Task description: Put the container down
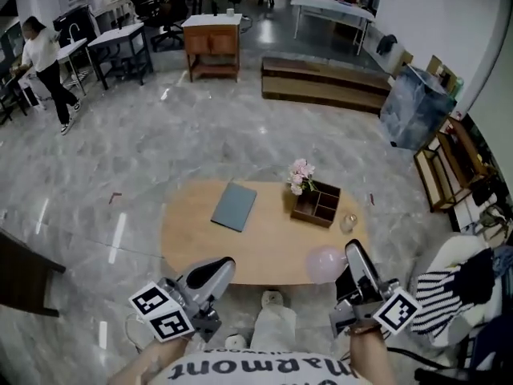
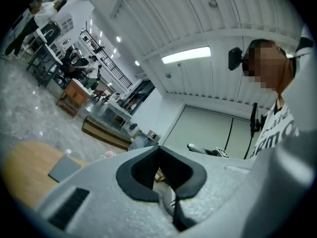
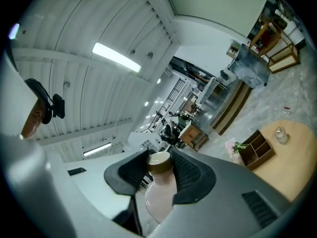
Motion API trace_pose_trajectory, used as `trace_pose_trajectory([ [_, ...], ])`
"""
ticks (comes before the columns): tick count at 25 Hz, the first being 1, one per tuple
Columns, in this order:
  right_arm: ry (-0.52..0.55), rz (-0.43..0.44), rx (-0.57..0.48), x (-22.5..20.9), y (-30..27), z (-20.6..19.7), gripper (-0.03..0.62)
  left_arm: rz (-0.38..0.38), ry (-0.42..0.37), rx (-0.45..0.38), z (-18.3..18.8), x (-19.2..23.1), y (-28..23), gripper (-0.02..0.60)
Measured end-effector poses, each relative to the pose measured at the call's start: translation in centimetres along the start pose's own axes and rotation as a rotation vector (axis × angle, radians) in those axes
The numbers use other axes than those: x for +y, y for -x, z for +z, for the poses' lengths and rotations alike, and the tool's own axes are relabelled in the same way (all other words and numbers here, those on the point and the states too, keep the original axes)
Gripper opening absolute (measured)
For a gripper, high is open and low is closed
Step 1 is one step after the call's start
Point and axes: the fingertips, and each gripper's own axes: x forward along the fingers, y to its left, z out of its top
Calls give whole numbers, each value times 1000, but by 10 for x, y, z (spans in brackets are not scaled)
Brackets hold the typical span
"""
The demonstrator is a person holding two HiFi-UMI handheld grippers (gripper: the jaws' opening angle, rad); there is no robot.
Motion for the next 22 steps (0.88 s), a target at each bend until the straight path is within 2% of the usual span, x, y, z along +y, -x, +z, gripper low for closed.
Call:
trace_pose_trajectory([
  [4,-45,52,73,-41,-49,10,137,103,-9,51,-17,40,-33,15],
  [8,-65,60,179,-87,-98,11,137,214,53,13,-22,88,-69,15],
  [11,-71,71,247,-119,-131,4,137,264,78,8,-26,120,-96,15],
  [17,-106,91,380,-181,-166,-34,137,326,98,60,-68,164,-138,15],
  [19,-110,79,416,-201,-174,-52,137,314,127,89,-88,174,-148,15],
  [22,-119,60,457,-231,-181,-82,137,256,200,104,-116,187,-162,14],
])
